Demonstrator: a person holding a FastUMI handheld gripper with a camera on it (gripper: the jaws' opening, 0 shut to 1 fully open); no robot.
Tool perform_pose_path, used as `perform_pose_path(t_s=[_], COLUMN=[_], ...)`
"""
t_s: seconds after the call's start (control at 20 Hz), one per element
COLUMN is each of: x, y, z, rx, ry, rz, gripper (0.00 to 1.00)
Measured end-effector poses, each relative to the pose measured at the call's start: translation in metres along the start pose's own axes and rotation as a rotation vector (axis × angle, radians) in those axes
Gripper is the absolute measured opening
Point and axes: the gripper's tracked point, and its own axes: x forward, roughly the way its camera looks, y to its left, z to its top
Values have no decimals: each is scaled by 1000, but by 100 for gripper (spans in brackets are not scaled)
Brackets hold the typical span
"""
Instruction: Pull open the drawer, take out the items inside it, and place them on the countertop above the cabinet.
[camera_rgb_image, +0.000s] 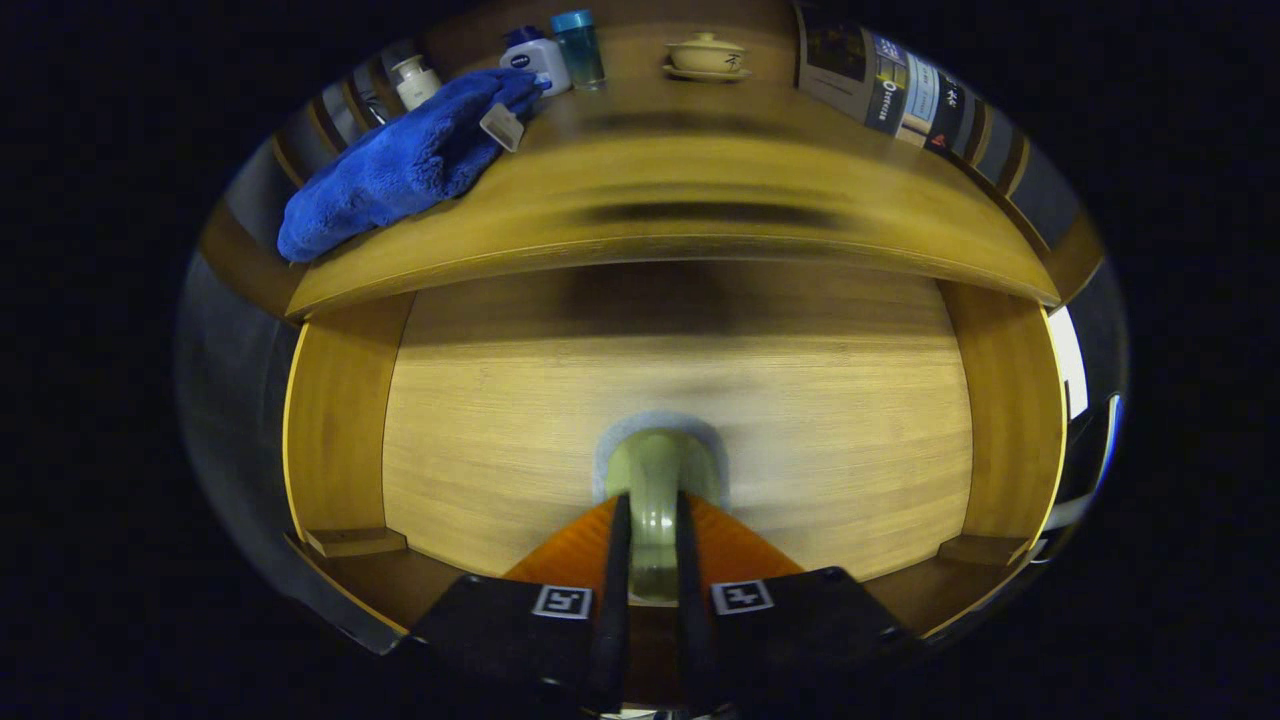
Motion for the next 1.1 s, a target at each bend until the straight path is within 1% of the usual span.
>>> perform_pose_path(t_s=[0.05, 0.25, 0.4, 0.45, 0.5, 0.6, 0.65, 0.75, 0.85, 0.9, 1.1], x=[-6, -35, -66, -77, -80, -82, -75, -59, -44, -36, -12], y=[-3, -7, -3, -3, 1, -6, -6, 12, 14, 11, 3], z=[1, 7, 23, 30, 37, 34, 25, 12, 11, 11, 9], rx=[-6, -39, -25, 2, 23, 2, -16, -28, -31, -33, -50], ry=[-15, -75, -135, -159, -175, -168, -139, -96, -70, -58, 2], rz=[-9, -35, -13, -9, 12, -8, 4, 55, 53, 38, -3], gripper=[30, 30, 30, 30, 10, 9, 9, 29, 50, 60, 61])
